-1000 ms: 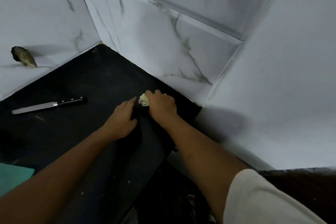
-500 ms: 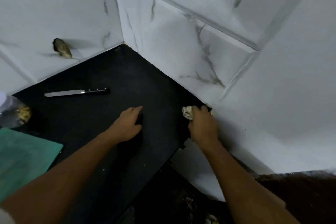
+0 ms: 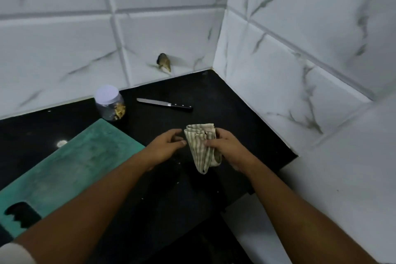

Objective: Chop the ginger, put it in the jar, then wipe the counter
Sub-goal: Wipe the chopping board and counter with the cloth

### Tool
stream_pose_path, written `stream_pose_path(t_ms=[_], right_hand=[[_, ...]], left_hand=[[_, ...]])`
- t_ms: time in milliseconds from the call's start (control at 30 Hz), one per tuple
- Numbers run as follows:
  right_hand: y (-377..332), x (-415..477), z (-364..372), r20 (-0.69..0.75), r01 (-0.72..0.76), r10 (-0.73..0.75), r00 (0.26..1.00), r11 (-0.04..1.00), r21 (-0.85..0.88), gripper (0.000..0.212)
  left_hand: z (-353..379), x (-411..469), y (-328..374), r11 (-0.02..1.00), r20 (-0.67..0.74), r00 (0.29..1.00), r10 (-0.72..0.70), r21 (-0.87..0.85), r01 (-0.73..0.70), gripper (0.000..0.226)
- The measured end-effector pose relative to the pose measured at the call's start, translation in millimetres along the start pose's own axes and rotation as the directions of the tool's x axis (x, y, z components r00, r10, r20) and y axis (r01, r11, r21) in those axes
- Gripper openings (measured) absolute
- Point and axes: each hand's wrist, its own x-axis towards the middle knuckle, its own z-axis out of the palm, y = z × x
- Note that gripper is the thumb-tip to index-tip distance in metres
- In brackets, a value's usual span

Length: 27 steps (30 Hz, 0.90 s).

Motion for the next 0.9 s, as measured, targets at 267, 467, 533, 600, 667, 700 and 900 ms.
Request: stream_pose_path(t_ms=[267,467,533,600,667,700,900], right_hand=[[-13.7,30.7,20.2,0.047,-0.020,0.018,0.999,0.999,0.047,0.042],[-19.2,68.9,9.9,0.033,0.140,-0.136,0.990,0.936,-0.323,0.067],[-22.8,86.2,3.6,-0.020,0.194,-0.227,0.974,0.873,-0.448,0.045],[-24.2,105.7,-2.0,-0.042,0.217,-0.298,0.954,0.779,-0.588,0.034],[-22.2,126.4,-6.7,-0.031,0.212,-0.315,0.949,0.706,-0.676,0.031],[-21.2,134.9,-8.2,-0.020,0.206,-0.308,0.951,0.683,-0.700,0.028],[-13.3,162.8,-14.7,0.132,0.193,-0.162,0.978,0.454,-0.870,0.030]], left_hand=[[-9.7,-4.8,0.5,0.904,-0.047,0.997,-0.059,-0.427,0.034,0.022],[-1.1,30.4,1.5,0.929,-0.237,0.953,-0.188,-0.359,0.094,0.021],[1.0,46.1,5.7,0.920,-0.248,0.943,-0.222,-0.373,0.118,0.027],[3.4,60.9,9.9,0.909,-0.259,0.939,-0.228,-0.401,0.110,0.032],[5.2,75.6,12.4,0.911,-0.276,0.933,-0.230,-0.397,0.107,0.032],[6.3,82.9,12.4,0.913,-0.277,0.933,-0.229,-0.393,0.107,0.032],[1.6,100.0,5.3,0.934,-0.274,0.931,-0.243,-0.325,0.149,0.036]])
